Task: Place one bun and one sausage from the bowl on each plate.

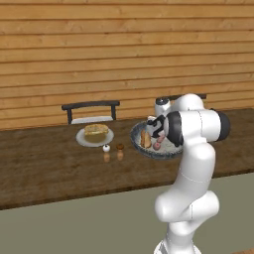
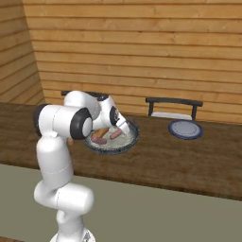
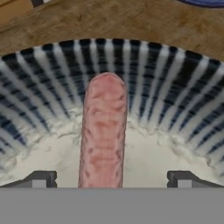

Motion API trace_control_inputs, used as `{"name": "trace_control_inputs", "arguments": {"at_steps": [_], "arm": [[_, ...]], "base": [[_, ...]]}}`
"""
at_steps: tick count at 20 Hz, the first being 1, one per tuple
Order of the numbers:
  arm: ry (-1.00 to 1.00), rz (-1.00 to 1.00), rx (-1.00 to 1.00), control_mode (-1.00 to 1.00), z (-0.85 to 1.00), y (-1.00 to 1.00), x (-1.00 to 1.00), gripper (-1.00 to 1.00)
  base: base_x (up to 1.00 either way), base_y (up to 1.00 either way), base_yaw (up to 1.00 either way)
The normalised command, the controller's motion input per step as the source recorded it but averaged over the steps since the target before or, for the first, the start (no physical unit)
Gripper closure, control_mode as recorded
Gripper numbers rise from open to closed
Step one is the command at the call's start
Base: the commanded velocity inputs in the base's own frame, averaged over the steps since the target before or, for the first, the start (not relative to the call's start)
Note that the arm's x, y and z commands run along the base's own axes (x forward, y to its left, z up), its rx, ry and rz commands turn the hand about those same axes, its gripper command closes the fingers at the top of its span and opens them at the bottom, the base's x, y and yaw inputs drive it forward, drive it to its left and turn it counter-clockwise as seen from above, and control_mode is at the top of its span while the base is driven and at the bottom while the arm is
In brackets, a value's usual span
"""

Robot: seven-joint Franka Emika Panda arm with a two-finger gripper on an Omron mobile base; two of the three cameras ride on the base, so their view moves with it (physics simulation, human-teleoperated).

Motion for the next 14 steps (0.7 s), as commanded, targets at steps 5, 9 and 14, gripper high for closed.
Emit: {"name": "trace_control_inputs", "arguments": {"at_steps": [5,9,14], "arm": [[0.00,0.00,0.00,-1.00,-0.14,0.00,0.00,-1.00],[0.00,0.00,0.00,-1.00,-0.12,0.00,0.00,-1.00],[0.00,0.00,0.00,-1.00,-0.15,0.00,0.02,1.00]], "base": [[0.00,0.00,0.00],[0.00,0.00,0.00],[0.00,0.00,0.00]]}}
